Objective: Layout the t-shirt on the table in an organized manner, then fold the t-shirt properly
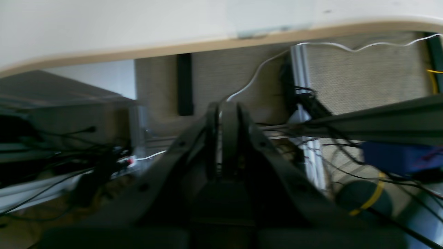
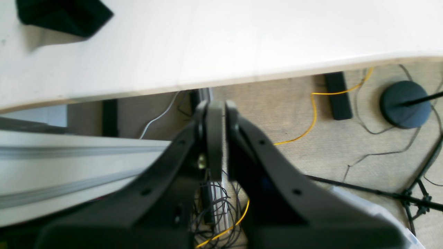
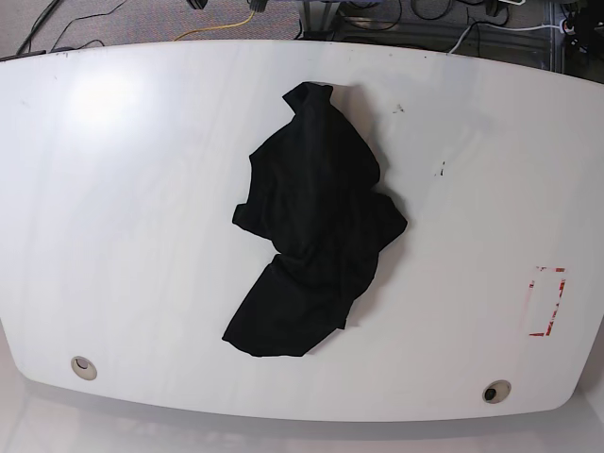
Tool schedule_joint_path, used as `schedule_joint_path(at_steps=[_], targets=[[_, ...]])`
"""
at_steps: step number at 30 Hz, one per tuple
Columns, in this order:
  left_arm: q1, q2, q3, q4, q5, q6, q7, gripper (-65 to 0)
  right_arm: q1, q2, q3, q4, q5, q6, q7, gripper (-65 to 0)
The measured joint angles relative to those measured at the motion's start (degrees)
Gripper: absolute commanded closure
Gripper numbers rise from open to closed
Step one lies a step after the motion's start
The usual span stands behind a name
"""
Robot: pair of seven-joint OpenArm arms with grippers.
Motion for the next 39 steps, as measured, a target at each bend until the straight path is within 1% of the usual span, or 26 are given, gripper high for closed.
schedule_joint_path(at_steps=[3, 8, 14, 26, 35, 39], targets=[[0.04, 0.09, -1.16, 0.00, -0.02, 0.00, -0.66, -0.6, 0.00, 0.07, 0.04, -0.02, 0.00, -0.20, 1.57, -1.6], [0.02, 0.04, -2.36, 0.02, 0.00, 0.02, -4.70, -0.6, -0.02, 0.09, 0.15, -0.02, 0.00, -0.20, 1.97, -1.6], [-0.46, -0.04, -2.10, 0.00, 0.00, -0.02, -5.07, -0.6, 0.00, 0.09, 0.15, -0.02, 0.00, -0.04, 1.95, -1.6], [-8.35, -0.02, -1.99, 0.00, 0.00, 0.00, -5.38, -0.7, 0.35, 0.09, 0.20, 0.15, -0.02, -0.02, 1.97, -1.6], [-15.28, 0.07, -1.99, -0.22, 0.00, -0.04, -5.07, -0.8, 5.29, 0.11, 0.26, 0.13, -0.17, -0.13, 1.68, -1.7], [-17.05, 0.04, -1.99, -0.35, 0.00, -0.02, -5.09, -0.8, 7.32, 0.11, 0.24, 0.13, -0.17, -0.02, 1.70, -1.7]])
